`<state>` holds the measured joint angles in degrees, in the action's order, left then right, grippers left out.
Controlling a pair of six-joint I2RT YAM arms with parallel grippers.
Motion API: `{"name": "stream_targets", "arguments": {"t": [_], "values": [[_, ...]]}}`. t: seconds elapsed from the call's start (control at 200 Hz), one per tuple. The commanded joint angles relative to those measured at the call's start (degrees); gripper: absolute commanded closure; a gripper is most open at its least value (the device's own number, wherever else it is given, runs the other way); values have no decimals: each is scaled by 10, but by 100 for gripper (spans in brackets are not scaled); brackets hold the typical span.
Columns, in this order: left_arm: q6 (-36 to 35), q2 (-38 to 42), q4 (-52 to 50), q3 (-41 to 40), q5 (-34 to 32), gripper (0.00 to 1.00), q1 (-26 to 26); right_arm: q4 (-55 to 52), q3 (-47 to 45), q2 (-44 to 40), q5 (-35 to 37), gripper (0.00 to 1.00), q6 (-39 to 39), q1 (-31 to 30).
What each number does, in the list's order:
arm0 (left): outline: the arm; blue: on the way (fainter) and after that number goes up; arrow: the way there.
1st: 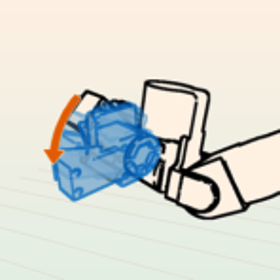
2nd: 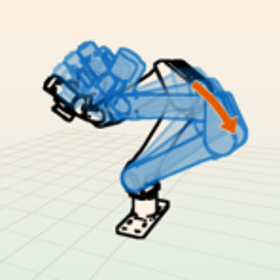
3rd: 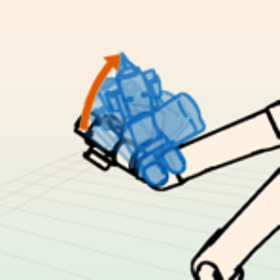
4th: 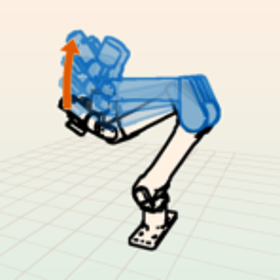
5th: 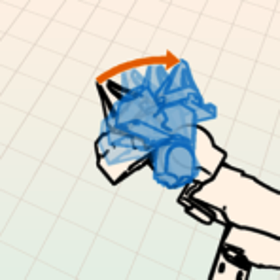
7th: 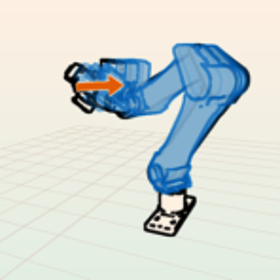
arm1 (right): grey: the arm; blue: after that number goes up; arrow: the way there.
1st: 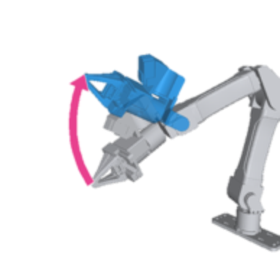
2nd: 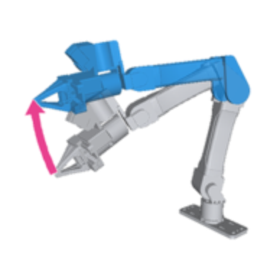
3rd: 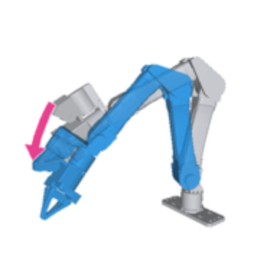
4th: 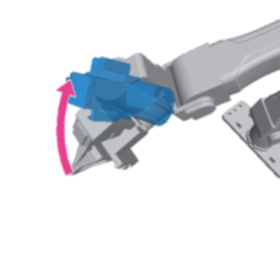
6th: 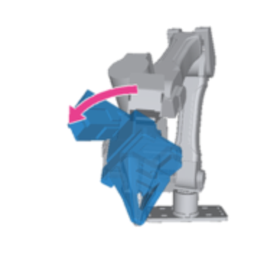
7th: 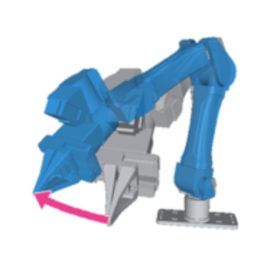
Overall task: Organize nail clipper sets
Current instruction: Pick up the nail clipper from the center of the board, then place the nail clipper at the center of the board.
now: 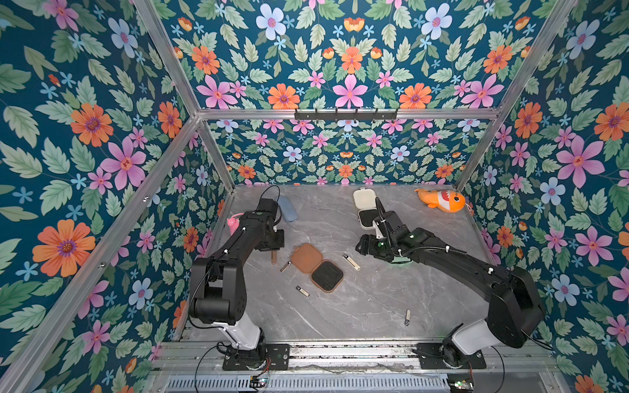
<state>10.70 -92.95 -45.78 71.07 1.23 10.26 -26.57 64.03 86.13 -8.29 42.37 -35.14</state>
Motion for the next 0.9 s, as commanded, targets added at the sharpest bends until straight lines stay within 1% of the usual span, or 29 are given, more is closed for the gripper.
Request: {"name": "stream_targets", "arguments": {"t": [0.0, 0.08, 0.185, 0.255, 0.325, 0.375, 0.47, 0.655, 0.85, 0.895], "values": [[36, 19, -23, 16, 5, 76, 62, -15, -18, -20, 49, 22, 33, 4], [73, 17, -21, 29, 17, 76, 127, -17, -38, -29, 26, 25, 45, 24], [123, 5, 11, 41, 33, 76, 219, -47, -62, -44, 11, 29, 24, 44], [156, -8, 33, 51, 34, 76, 275, -21, -115, -98, 24, 31, 24, 44], [184, -23, 56, 56, 38, 76, 328, -2, -169, -163, 38, 31, 28, 47], [204, -37, 70, 58, 36, 75, 365, -17, -183, -194, 51, 31, 29, 50], [233, -63, 98, 53, 42, 74, 421, -55, -190, -227, 65, 31, 27, 53], [267, -115, 146, 11, 47, 74, 470, -65, -209, -262, 55, 33, 25, 53], [288, -141, 182, -17, 54, 73, 477, -72, -225, -293, 48, 35, 34, 53], [288, -142, 183, -16, 53, 71, 477, -72, -231, -299, 47, 35, 35, 52]]}}
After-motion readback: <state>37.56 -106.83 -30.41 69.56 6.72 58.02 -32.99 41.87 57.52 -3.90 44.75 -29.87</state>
